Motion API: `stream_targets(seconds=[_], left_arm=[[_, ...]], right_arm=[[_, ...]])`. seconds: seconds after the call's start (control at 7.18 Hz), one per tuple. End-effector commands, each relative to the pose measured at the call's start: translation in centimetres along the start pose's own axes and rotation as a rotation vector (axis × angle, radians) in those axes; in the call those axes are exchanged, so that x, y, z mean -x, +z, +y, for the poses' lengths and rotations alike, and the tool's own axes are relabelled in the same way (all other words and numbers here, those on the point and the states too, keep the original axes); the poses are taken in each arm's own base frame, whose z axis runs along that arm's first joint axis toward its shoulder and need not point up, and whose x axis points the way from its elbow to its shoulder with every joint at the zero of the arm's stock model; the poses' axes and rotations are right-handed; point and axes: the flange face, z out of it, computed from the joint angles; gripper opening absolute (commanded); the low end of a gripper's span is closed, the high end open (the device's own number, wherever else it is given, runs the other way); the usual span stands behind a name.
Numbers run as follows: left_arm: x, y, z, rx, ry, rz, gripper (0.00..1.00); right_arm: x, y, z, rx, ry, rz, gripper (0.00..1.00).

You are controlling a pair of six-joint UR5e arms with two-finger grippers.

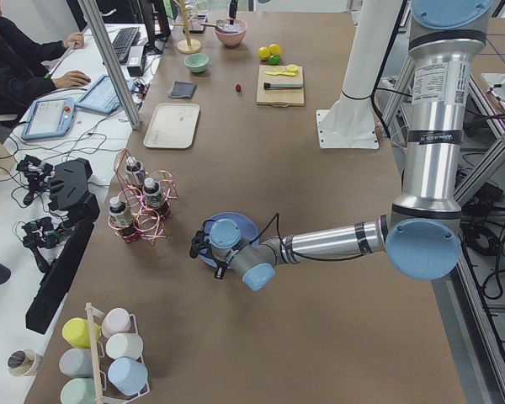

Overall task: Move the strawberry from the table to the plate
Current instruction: 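Grasp the blue plate rim with the left gripper while the right arm reaches forward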

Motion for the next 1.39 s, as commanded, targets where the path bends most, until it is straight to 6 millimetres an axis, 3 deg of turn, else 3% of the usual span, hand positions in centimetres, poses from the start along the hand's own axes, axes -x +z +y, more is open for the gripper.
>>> stream_targets(seconds=[0.0,0.28,0.56,0.7,0.84,0.98,1.11,1.25], left_arm=[[-0.6,0.0,0.6,0.048,-0.004,0.069,0.00],[-2.0,-1.6,-0.6,0.096,-0.047,0.173,0.00],[-8.3,-4.4,-6.8,0.073,-0.152,0.222,0.00],[-11.6,-5.1,-10.0,0.056,-0.198,0.240,0.00],[-15.7,-5.1,-12.7,0.057,-0.227,0.267,0.00],[-19.9,-4.0,-13.9,0.083,-0.238,0.290,0.00],[-26.2,-2.5,-15.0,0.087,-0.266,0.303,0.00],[-34.2,-0.3,-14.2,0.083,-0.302,0.314,0.00]], right_arm=[[0.0,-0.1,-0.1,-0.005,-0.001,0.005,1.00],[0.2,-0.2,-0.2,-0.007,-0.007,0.002,1.00],[1.6,-0.7,-1.1,-0.021,-0.022,-0.011,1.00],[3.3,0.2,-1.0,-0.006,-0.039,-0.017,1.00],[6.1,1.3,-1.3,0.004,-0.033,-0.021,1.00],[9.3,3.0,-1.0,0.009,-0.018,-0.010,1.00],[12.4,4.2,-0.7,0.014,-0.028,-0.010,1.00],[14.8,5.2,-0.2,0.013,-0.017,-0.005,1.00]])
